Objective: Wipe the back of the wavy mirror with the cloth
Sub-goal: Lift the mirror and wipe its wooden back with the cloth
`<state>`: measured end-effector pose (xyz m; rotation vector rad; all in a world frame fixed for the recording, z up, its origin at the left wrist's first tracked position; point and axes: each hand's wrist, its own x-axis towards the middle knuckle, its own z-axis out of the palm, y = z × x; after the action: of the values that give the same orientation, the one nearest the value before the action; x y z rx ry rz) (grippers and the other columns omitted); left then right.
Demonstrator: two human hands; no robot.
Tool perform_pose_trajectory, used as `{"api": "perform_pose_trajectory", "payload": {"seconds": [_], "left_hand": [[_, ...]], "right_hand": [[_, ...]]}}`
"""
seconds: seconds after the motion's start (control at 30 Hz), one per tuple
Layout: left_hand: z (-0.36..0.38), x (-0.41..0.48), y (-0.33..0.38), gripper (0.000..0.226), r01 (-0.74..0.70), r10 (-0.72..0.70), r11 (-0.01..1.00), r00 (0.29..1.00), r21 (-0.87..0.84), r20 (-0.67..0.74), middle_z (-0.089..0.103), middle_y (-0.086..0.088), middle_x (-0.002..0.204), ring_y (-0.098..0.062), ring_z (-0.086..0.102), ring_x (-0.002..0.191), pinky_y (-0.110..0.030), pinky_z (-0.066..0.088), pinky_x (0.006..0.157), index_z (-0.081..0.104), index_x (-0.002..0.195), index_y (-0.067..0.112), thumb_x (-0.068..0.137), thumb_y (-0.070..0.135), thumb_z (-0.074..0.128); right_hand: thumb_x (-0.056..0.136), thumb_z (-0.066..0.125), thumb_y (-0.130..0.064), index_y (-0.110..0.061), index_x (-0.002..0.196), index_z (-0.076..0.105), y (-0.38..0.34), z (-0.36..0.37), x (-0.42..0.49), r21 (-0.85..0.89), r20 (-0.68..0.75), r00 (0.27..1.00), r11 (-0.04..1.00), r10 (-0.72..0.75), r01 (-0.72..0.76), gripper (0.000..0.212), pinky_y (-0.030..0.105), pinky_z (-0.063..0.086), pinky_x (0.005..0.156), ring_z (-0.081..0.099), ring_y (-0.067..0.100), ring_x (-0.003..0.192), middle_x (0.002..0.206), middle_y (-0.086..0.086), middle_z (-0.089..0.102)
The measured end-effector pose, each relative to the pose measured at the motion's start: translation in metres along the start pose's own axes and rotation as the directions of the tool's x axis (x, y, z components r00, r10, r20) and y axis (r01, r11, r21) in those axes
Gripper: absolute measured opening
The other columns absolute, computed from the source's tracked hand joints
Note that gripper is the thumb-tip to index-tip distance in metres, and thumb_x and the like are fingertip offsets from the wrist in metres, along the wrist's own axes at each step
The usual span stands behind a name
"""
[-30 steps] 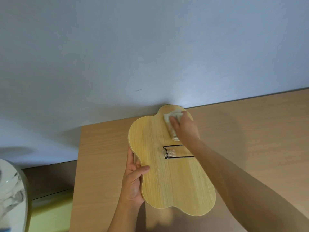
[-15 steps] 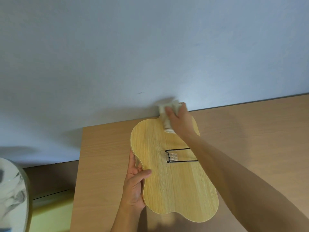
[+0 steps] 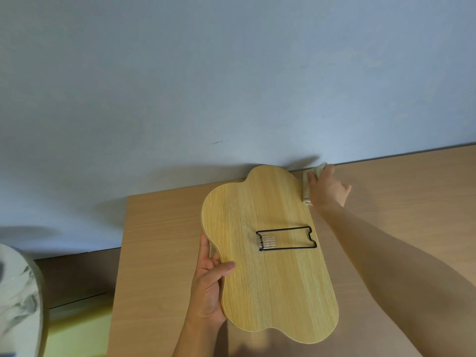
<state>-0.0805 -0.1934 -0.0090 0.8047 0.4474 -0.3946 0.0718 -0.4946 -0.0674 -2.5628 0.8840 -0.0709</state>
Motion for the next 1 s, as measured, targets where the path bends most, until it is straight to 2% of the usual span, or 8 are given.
{"api": "perform_pose_trajectory", "payload": {"seconds": [0.13, 0.3, 0.5, 0.6, 0.67, 0.77, 0.9, 1.0], "left_hand": [[-0.001, 0.000, 0.001, 0.092, -0.005, 0.005, 1.000, 1.000, 0.011, -0.004, 0.059, -0.015, 0.155, -0.035, 0.069, 0.126, -0.055, 0.061, 0.093, 0.061, 0.147, 0.043, 0.074, -0.013, 0.065], [-0.001, -0.001, 0.001, 0.093, -0.017, 0.018, 1.000, 1.000, 0.026, -0.005, 0.062, -0.012, 0.154, -0.034, 0.068, 0.127, -0.056, 0.060, 0.096, 0.060, 0.146, 0.046, 0.073, -0.011, 0.066], [0.000, 0.000, -0.001, 0.093, -0.020, 0.020, 0.999, 1.000, 0.026, -0.001, 0.063, -0.010, 0.153, -0.037, 0.062, 0.134, -0.060, 0.057, 0.100, 0.061, 0.146, 0.046, 0.073, -0.012, 0.064], [0.002, 0.000, -0.001, 0.093, -0.015, 0.015, 1.000, 1.000, 0.009, -0.005, 0.062, -0.010, 0.154, -0.038, 0.061, 0.135, -0.059, 0.058, 0.099, 0.061, 0.146, 0.046, 0.073, -0.012, 0.065], [0.004, -0.001, 0.000, 0.093, -0.017, 0.017, 1.000, 1.000, 0.001, -0.011, 0.063, -0.008, 0.154, -0.036, 0.063, 0.134, -0.057, 0.060, 0.097, 0.062, 0.145, 0.047, 0.073, -0.012, 0.064], [0.007, -0.003, 0.001, 0.092, -0.015, 0.015, 1.000, 1.000, 0.004, -0.010, 0.065, -0.008, 0.151, -0.033, 0.070, 0.128, -0.055, 0.062, 0.092, 0.063, 0.144, 0.047, 0.073, -0.013, 0.064], [0.010, -0.005, 0.003, 0.092, -0.022, 0.022, 1.000, 1.000, -0.007, -0.012, 0.064, -0.010, 0.152, -0.032, 0.070, 0.126, -0.051, 0.063, 0.090, 0.064, 0.142, 0.045, 0.074, -0.015, 0.063], [0.010, -0.006, 0.003, 0.092, -0.026, 0.027, 1.000, 1.000, 0.009, -0.006, 0.061, -0.011, 0.155, -0.035, 0.065, 0.132, -0.055, 0.061, 0.098, 0.062, 0.145, 0.045, 0.075, -0.014, 0.062]], "right_hand": [[0.105, 0.049, -0.045, -0.008, 0.113, 0.046, -0.044, -0.022, -0.032, 0.300, 0.064, 0.987, 0.946, -0.149, 0.124, 0.039, 0.050, 0.046, 0.092, 0.070, 0.040, 0.082, 0.074, -0.002, 0.061], [0.102, 0.051, -0.051, -0.023, 0.096, 0.040, -0.100, -0.009, -0.096, 0.479, 0.173, 0.887, 0.824, -0.428, 0.303, 0.031, 0.044, 0.038, 0.089, 0.057, 0.009, 0.060, 0.065, -0.016, 0.056], [0.106, 0.044, -0.050, -0.016, 0.103, 0.045, -0.041, 0.000, -0.066, 0.282, 0.166, 0.961, 0.944, -0.221, 0.169, 0.035, 0.040, 0.028, 0.091, 0.063, 0.027, 0.067, 0.065, -0.007, 0.061], [0.108, 0.038, -0.049, -0.009, 0.110, 0.047, -0.007, -0.001, -0.049, 0.142, 0.126, 0.983, 0.983, -0.134, 0.115, 0.041, 0.047, 0.036, 0.097, 0.071, 0.033, 0.077, 0.077, 0.009, 0.073], [0.109, 0.040, -0.047, -0.006, 0.112, 0.045, 0.007, -0.005, -0.042, 0.132, 0.127, 0.988, 0.989, -0.084, 0.067, 0.041, 0.050, 0.048, 0.090, 0.071, 0.038, 0.082, 0.089, 0.017, 0.074], [0.108, 0.048, -0.038, -0.003, 0.115, 0.044, 0.009, -0.015, -0.040, 0.199, 0.087, 0.995, 0.980, -0.046, 0.028, 0.037, 0.044, 0.048, 0.065, 0.068, 0.044, 0.084, 0.099, 0.024, 0.072], [0.104, 0.055, -0.045, -0.018, 0.109, 0.042, -0.041, -0.026, -0.074, 0.476, 0.123, 0.979, 0.875, -0.163, 0.086, 0.030, 0.034, 0.043, 0.060, 0.063, 0.025, 0.076, 0.081, -0.010, 0.061], [0.102, 0.057, -0.049, -0.015, 0.112, 0.046, -0.081, -0.022, -0.108, 0.588, 0.237, 0.916, 0.798, -0.324, 0.130, 0.037, 0.029, 0.053, 0.064, 0.066, 0.015, 0.077, 0.084, -0.008, 0.064]]}}
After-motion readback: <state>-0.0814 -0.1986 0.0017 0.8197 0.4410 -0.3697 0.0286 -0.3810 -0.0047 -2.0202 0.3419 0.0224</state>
